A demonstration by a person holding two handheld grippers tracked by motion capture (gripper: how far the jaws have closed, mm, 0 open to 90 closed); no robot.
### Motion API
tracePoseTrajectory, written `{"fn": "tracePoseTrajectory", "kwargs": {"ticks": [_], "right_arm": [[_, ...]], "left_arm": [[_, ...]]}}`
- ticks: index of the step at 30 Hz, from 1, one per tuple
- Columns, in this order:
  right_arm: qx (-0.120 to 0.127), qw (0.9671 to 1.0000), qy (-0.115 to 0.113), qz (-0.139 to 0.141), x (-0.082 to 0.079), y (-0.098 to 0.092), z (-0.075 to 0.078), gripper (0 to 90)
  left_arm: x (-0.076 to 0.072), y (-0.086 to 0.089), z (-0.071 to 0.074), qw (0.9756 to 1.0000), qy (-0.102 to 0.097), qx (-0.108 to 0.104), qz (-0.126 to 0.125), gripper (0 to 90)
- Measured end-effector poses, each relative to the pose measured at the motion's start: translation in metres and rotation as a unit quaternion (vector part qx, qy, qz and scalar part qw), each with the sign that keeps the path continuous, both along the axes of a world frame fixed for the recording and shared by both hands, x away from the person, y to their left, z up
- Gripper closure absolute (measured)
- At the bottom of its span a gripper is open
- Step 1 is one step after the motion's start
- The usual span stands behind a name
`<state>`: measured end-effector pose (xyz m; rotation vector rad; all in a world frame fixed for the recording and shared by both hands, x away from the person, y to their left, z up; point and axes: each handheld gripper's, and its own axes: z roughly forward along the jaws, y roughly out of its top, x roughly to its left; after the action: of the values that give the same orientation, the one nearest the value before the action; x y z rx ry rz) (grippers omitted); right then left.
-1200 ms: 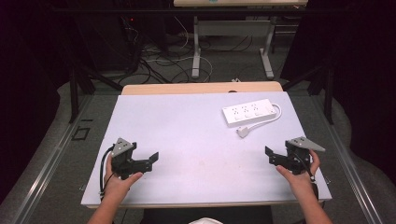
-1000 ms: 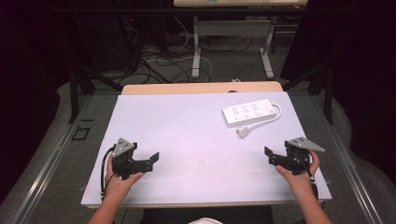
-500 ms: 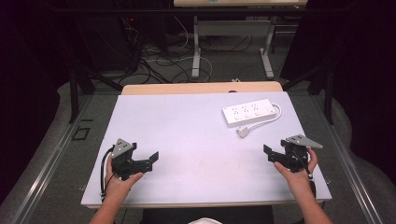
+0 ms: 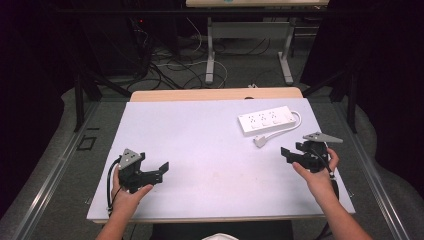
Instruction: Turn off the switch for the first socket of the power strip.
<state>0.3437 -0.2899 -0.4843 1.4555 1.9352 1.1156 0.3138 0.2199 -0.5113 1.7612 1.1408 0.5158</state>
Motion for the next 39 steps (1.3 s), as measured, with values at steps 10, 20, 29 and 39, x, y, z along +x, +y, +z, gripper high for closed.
{"fn": "tracePoseTrajectory", "kwargs": {"ticks": [10,20,29,39], "right_arm": [[-0.016,0.9997,0.011,0.012,0.015,0.008,0.02,41.2],[-0.031,0.999,0.027,0.019,0.03,0.014,0.033,44.0],[-0.039,0.9983,0.04,0.015,0.043,0.011,0.044,48.1],[-0.042,0.998,0.047,0.004,0.054,0.008,0.056,52.0]], "left_arm": [[0.0,0.001,0.0,1.0,-0.006,0.006,0.002,3.5],[-0.001,0.001,0.0,1.0,-0.003,0.001,0.006,4.1],[-0.001,0.002,0.0,1.0,-0.003,0.0,0.008,4.3],[-0.001,0.002,0.0,0.9999,-0.003,-0.002,0.01,4.5]]}}
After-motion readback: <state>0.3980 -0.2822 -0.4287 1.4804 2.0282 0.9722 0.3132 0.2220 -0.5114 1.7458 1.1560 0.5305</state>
